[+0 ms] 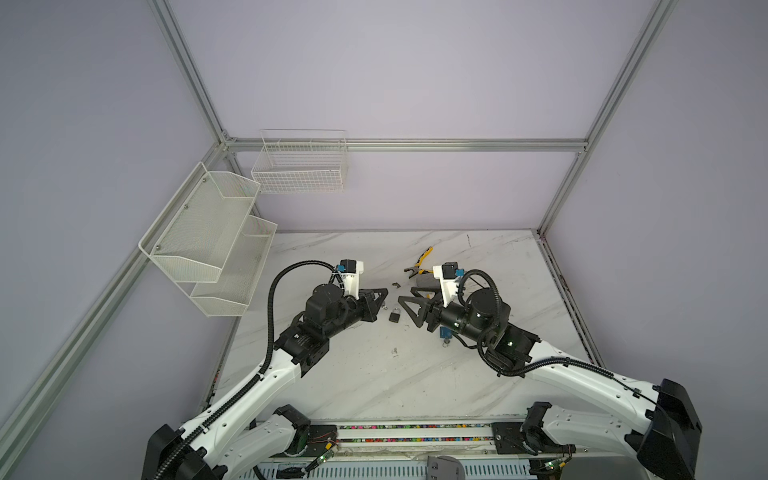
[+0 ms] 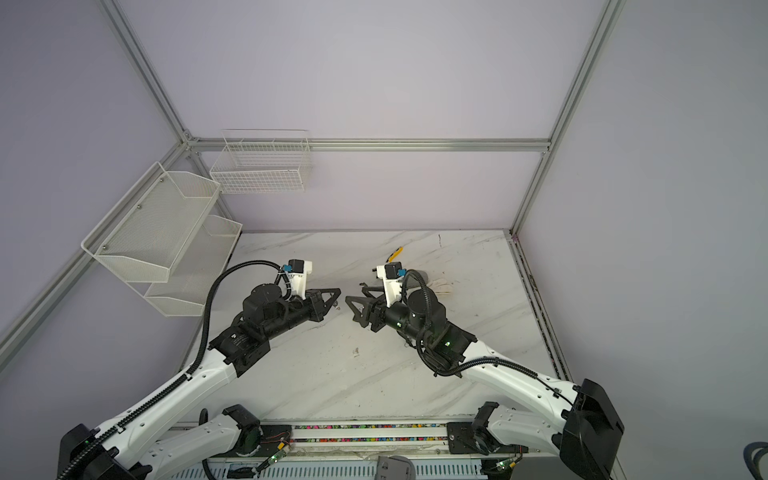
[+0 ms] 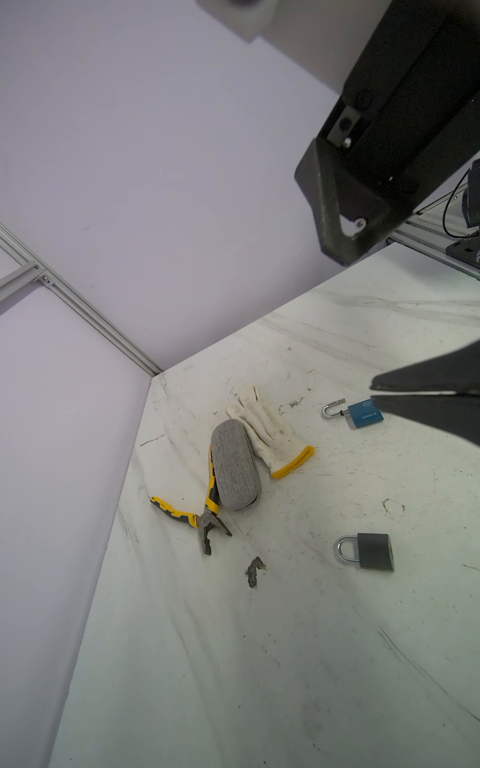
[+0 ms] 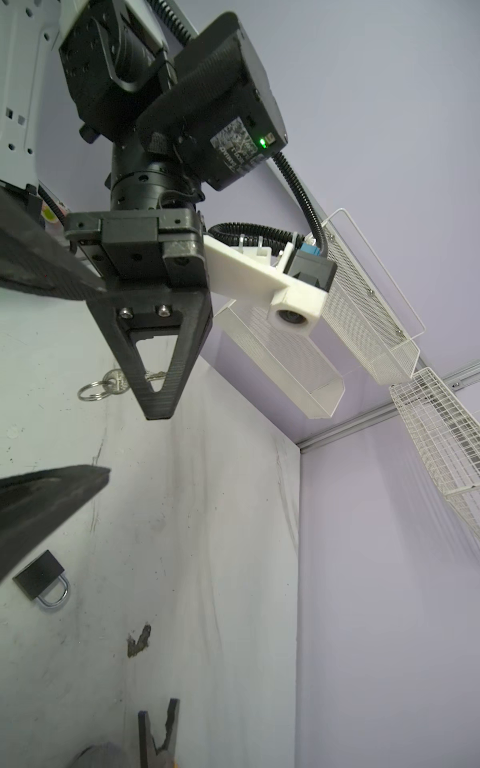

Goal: Unlock with the key

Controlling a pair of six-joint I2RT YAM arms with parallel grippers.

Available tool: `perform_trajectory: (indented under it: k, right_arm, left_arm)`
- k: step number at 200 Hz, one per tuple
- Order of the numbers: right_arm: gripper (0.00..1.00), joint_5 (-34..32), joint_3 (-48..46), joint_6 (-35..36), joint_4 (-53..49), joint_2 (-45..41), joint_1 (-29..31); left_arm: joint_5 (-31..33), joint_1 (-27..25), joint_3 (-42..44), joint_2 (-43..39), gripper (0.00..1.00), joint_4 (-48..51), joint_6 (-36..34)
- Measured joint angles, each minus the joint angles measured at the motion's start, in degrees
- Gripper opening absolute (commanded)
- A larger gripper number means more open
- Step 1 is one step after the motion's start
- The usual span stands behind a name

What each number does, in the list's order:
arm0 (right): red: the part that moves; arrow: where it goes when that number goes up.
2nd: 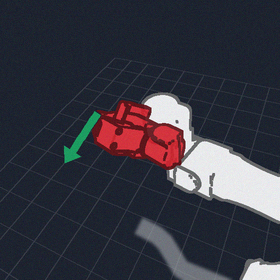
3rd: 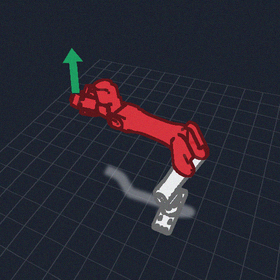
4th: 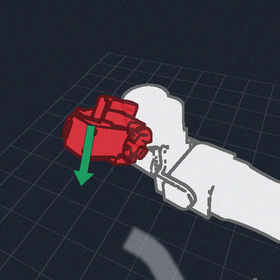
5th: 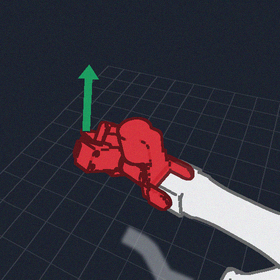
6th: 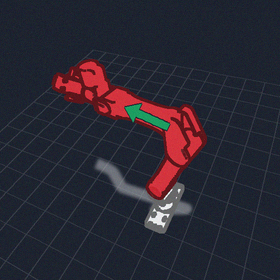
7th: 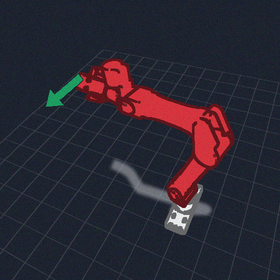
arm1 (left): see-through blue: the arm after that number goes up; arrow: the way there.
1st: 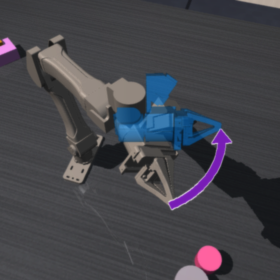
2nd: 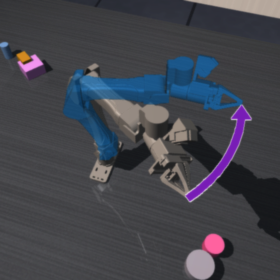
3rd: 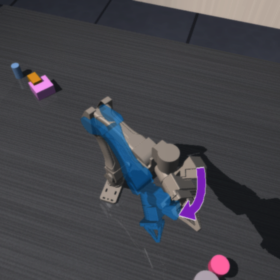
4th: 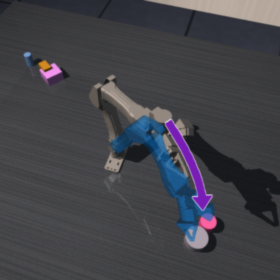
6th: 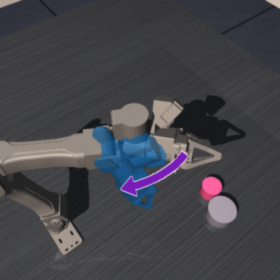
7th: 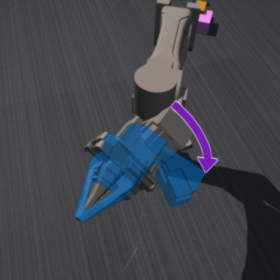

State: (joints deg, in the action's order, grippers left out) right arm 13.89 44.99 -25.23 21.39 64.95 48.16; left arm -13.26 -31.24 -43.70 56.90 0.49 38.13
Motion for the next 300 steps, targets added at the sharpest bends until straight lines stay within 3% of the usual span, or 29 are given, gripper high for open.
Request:
perform_trajectory:
  k: [70, 105, 179, 300]
  right_arm:
    - [0.60, 21.4, -2.5, -9.7, 5.7, 1.8, -10.5]
    - [0.55, 27.3, -3.2, -15.6, 12.9, 4.5, -12.3]
    - [0.45, 31.2, -4.8, -23.2, 26.4, 8.7, -12.3]
    - [0.30, 32.8, -4.6, -25.8, 32.2, 11.6, -12.3]
  left_arm:
    - [-3.2, -0.8, 0.0, 2.3, 0.00, -9.3, -0.3]
    - [-4.4, -1.3, 0.0, 2.6, 0.00, -12.6, -0.3]
    - [-6.3, -2.3, 0.0, 4.1, 0.00, -17.5, -0.4]
    - [-8.1, -3.7, 0.0, 6.7, 0.00, -22.2, -0.3]
